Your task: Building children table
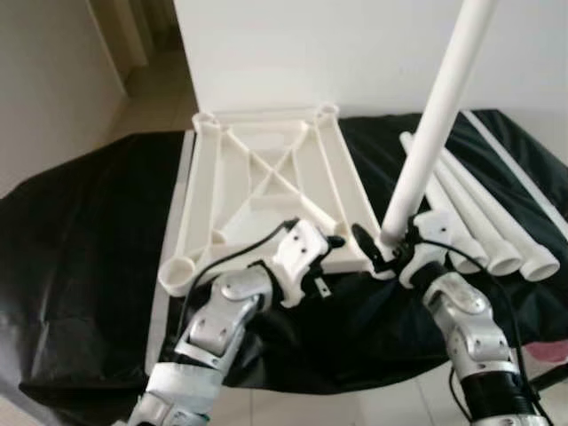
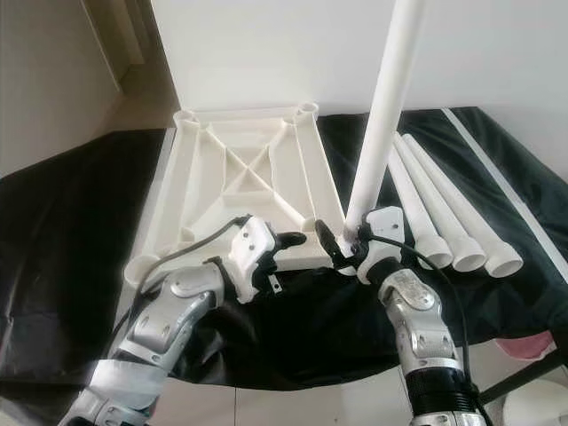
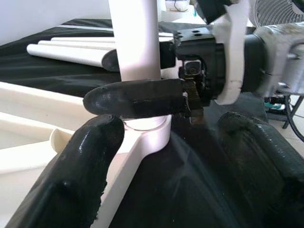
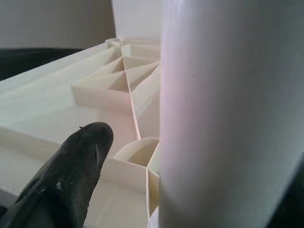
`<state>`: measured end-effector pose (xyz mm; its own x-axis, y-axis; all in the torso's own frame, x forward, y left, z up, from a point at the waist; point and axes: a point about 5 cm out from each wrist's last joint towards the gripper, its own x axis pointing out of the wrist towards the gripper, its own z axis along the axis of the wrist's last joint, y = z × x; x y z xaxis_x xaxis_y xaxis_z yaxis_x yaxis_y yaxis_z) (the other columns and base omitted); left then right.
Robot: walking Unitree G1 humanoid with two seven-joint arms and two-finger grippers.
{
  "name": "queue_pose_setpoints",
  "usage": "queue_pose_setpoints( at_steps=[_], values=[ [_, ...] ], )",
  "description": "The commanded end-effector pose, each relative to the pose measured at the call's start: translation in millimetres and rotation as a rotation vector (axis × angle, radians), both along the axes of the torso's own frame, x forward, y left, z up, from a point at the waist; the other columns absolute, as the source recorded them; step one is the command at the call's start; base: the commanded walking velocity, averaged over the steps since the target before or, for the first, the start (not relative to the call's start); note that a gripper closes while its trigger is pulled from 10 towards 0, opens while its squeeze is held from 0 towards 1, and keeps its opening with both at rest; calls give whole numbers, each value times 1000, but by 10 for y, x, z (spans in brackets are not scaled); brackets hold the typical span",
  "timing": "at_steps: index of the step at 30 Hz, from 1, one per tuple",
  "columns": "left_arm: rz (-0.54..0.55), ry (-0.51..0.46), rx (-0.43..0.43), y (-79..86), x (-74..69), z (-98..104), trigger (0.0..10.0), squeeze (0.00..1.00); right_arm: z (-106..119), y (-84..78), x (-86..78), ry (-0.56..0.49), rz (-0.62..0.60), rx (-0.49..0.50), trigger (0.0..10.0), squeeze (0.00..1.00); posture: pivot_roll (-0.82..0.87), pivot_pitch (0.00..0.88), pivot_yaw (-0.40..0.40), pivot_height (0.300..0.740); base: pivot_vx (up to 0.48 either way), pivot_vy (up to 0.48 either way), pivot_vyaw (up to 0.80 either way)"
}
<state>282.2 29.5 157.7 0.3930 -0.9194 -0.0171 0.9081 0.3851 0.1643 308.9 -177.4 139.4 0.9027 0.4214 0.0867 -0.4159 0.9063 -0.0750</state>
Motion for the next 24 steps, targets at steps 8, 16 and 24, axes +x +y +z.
queue_pose_setpoints(
  at_steps=[8, 16, 24],
  values=[
    [29, -4, 15, 53, 2, 5, 10000, 0, -130, -22, -7, 37, 45, -100, 0, 0, -84, 0, 35, 740, 0, 0, 0],
    [32, -2, 17, 66, -1, 12, 10000, 0, -205, -65, -40, 65, 1, -143, 0, 0, -86, 13, 39, 740, 0, 0, 0],
    [50, 12, 20, 101, 10, 0, 10000, 0, -237, -25, -87, 108, -185, -30, 10000, 0, -83, 21, 36, 740, 0, 0, 0]
  ],
)
